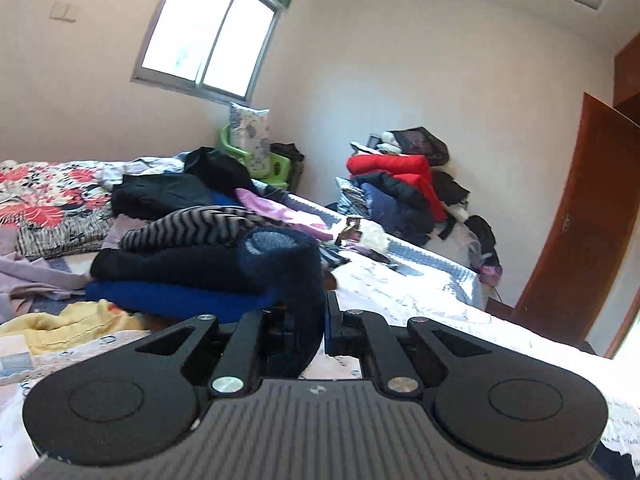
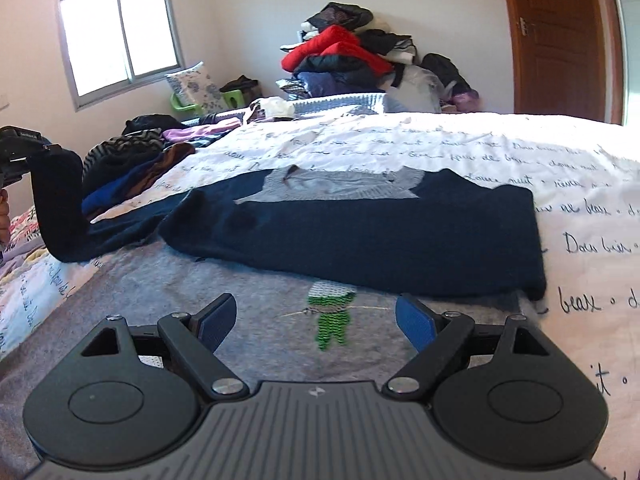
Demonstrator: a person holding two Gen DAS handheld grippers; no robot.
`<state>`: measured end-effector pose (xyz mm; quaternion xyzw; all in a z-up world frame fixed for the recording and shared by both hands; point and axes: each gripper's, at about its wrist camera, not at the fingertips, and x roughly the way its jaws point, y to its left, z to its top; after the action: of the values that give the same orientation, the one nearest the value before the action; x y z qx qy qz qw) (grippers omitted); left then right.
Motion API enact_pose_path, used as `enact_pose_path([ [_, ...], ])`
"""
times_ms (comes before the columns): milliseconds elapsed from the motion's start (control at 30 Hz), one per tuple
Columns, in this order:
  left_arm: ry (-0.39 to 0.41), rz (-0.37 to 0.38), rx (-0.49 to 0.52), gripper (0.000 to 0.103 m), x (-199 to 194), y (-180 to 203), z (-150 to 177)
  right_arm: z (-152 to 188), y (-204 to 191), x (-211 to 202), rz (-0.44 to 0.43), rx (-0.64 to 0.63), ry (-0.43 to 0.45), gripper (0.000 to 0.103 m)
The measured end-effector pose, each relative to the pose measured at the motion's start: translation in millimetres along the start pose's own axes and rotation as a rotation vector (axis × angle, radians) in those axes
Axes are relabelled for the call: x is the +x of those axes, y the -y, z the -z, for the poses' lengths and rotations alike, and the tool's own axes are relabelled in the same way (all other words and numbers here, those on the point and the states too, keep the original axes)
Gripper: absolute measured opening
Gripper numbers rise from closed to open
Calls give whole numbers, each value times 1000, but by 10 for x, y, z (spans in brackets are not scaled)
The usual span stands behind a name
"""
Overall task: Fold small clothes
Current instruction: 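Lift the sleeve and carry it across the sweater body toward the first sleeve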
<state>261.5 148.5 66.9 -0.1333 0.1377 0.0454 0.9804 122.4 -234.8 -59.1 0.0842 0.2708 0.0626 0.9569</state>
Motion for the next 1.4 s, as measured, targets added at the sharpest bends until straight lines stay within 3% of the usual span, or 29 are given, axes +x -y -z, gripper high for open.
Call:
enact_pose_path([
  [100, -20, 45, 58, 9, 52, 338, 120, 72, 80, 10, 17, 13, -10, 87],
  [367, -100, 105, 185, 9, 187, 925, 538, 219, -72, 94, 70, -127, -25, 87],
  [833, -145, 99, 283, 9, 315, 1177, 746, 245, -27, 166, 61, -112, -42, 88],
  [933, -151, 99, 289, 9, 302, 1194, 760, 258, -31, 179, 54, -113, -48, 94],
  [1400, -124, 146, 320, 9, 221, 1587, 766, 280, -4, 187, 42, -96, -45, 95],
])
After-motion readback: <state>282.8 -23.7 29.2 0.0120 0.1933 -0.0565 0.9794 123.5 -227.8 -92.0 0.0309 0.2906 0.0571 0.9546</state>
